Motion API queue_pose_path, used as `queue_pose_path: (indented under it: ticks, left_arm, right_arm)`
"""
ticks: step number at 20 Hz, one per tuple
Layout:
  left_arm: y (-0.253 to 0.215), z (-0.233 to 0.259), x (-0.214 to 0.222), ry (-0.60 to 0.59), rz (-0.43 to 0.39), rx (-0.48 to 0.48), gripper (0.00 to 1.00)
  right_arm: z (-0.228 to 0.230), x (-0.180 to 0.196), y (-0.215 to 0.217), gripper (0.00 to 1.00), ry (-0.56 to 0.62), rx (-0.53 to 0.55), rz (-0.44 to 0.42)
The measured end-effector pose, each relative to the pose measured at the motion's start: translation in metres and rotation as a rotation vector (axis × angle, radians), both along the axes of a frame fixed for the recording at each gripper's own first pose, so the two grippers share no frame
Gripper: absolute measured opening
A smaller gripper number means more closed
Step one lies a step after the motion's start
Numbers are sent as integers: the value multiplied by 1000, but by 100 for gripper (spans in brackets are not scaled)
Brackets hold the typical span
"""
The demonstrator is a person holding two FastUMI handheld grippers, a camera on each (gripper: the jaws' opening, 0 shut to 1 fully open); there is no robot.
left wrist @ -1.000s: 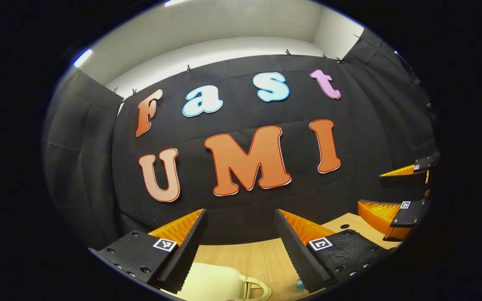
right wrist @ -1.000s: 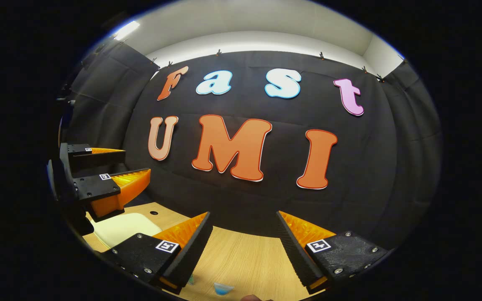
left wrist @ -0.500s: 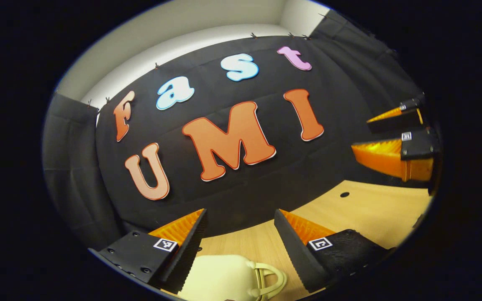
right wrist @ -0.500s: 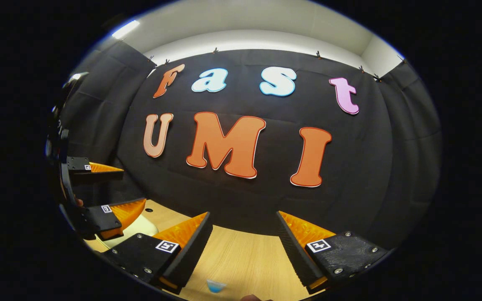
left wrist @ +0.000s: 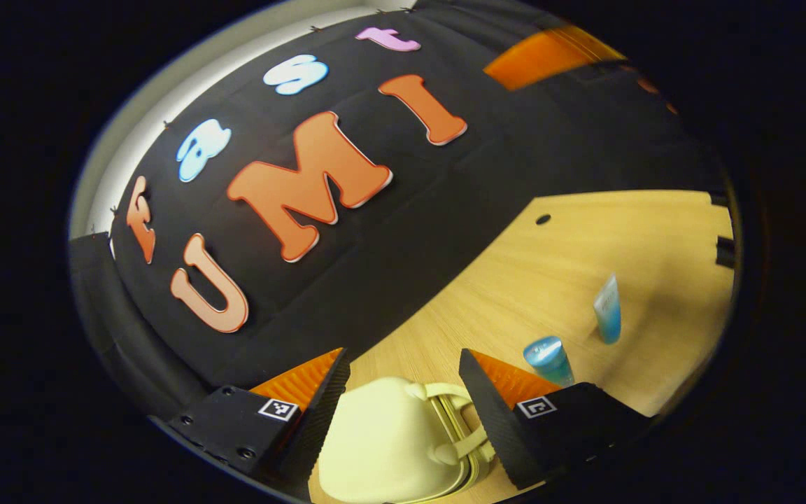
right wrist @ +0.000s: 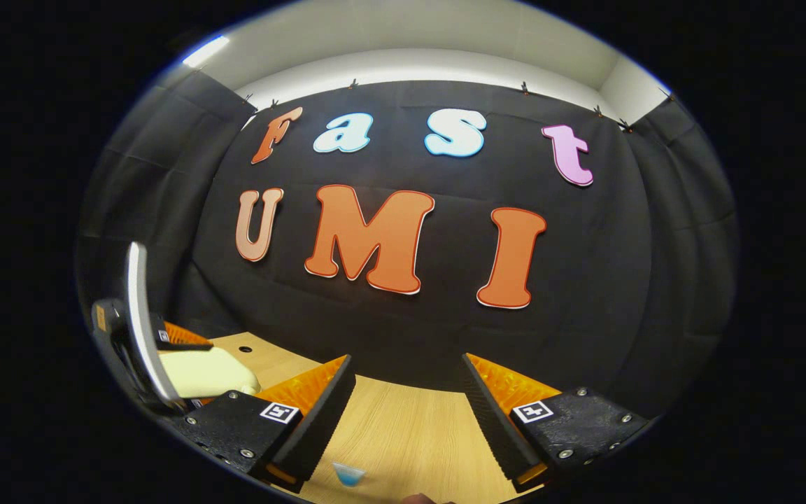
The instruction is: First open the suitcase, pack the skin care products into it, and then close the suitcase.
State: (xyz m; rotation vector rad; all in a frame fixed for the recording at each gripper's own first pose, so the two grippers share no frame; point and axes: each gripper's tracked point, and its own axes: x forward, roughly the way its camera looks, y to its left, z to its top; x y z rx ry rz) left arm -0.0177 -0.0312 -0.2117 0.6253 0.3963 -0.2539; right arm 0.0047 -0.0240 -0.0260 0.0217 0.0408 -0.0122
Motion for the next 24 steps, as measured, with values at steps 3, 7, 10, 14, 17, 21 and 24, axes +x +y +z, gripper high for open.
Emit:
queue_pose_path:
  ticks: [3,7,10,14,17,21,24]
  left_arm:
    - [4,-38,-13,70,-29,124,98]
    - [12,-81,-30,142,-47,201,97]
    - [17,-100,-36,178,-55,246,98]
    - [22,-120,-42,204,-74,328,97]
    - [25,-132,-38,196,-96,424,91]
    - [14,-151,-32,183,-153,491,49]
    - [13,-145,-26,140,-154,472,11]
  right_arm:
    - [-5,-3,-5,95,10,-19,0]
    - [-10,-7,-8,95,19,-16,2]
    - [-9,-8,-9,95,19,-13,1]
    - [-13,-11,-10,95,24,-15,0]
    - [-12,-14,-10,96,24,-8,-6]
    - [-12,-16,-9,95,27,-9,-10]
    - [-11,-18,-13,95,31,-16,-28]
